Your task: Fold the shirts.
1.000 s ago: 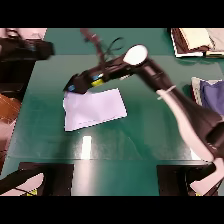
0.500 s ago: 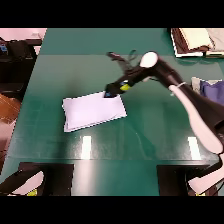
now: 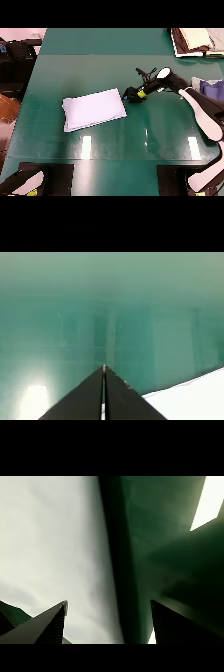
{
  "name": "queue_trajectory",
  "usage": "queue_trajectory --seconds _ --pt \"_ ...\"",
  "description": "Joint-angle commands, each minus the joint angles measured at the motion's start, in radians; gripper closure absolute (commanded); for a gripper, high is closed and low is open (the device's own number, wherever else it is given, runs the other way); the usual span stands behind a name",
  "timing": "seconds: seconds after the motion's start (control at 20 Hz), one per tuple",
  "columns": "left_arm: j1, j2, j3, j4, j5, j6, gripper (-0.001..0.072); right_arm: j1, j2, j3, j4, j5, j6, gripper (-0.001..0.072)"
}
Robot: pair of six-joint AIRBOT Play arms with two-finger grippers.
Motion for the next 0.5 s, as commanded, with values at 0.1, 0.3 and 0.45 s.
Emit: queue_trajectory --seconds 0.1,0.3,0.45 --pt "0.001 0.001 0.0 -0.01 -0.001 0.004 0.0683 0.116 -0.155 0.134 0.149 -0.008 -0.036 0.0237" --pt "-0.013 0.001 0.0 -0.089 -0.001 0.005 0.0684 0.157 -0.187 0.254 0.139 -0.04 -0.038 0.07" --pt "-0.093 0.001 0.0 -0.088 0.0 0.006 0.0684 0.096 -0.138 0.321 0.101 -0.063 -0.033 0.07"
